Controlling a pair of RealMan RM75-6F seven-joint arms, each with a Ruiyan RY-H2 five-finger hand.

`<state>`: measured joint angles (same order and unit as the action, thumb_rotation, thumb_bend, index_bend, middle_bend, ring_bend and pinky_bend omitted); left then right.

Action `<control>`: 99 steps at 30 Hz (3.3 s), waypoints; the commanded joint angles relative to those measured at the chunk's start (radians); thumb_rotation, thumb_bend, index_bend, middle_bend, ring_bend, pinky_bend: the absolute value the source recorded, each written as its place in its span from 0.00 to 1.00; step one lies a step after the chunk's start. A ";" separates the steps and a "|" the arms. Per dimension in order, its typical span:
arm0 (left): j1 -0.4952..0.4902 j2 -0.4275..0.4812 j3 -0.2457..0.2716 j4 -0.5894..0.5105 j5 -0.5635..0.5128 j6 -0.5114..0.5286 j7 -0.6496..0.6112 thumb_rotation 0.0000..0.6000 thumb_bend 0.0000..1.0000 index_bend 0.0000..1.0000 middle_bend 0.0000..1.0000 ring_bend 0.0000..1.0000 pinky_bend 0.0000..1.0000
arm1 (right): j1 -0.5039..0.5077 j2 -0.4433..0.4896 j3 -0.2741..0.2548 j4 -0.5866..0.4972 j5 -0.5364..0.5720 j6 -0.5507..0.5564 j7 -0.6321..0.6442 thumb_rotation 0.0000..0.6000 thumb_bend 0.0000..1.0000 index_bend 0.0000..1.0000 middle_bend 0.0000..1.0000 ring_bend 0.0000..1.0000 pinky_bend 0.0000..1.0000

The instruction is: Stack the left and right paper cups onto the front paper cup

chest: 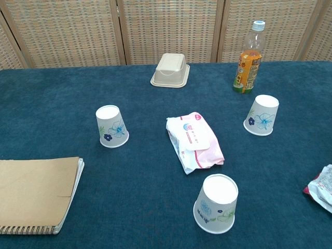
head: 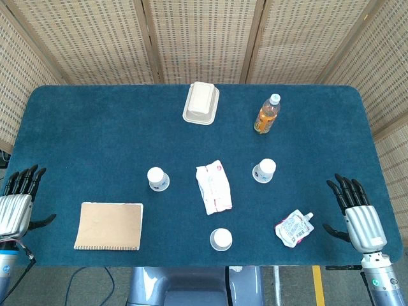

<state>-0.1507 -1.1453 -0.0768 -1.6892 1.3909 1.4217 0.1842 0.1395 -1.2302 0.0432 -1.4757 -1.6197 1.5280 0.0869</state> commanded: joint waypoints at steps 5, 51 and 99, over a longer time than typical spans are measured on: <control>0.002 -0.003 -0.004 0.007 0.001 0.007 -0.014 1.00 0.13 0.00 0.00 0.00 0.00 | 0.001 -0.002 0.000 -0.003 0.007 -0.010 -0.009 1.00 0.09 0.09 0.00 0.00 0.00; -0.010 -0.003 0.000 0.001 -0.001 -0.017 -0.017 1.00 0.15 0.06 0.00 0.00 0.00 | 0.006 0.009 -0.007 -0.017 0.006 -0.027 0.003 1.00 0.09 0.15 0.00 0.00 0.00; -0.523 -0.161 -0.151 0.078 -0.427 -0.553 0.303 1.00 0.25 0.18 0.00 0.00 0.00 | 0.021 0.024 0.031 0.028 0.101 -0.090 0.134 1.00 0.09 0.16 0.00 0.00 0.00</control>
<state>-0.6515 -1.2901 -0.2305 -1.6267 0.9887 0.8813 0.4616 0.1593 -1.2057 0.0732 -1.4499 -1.5208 1.4405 0.2180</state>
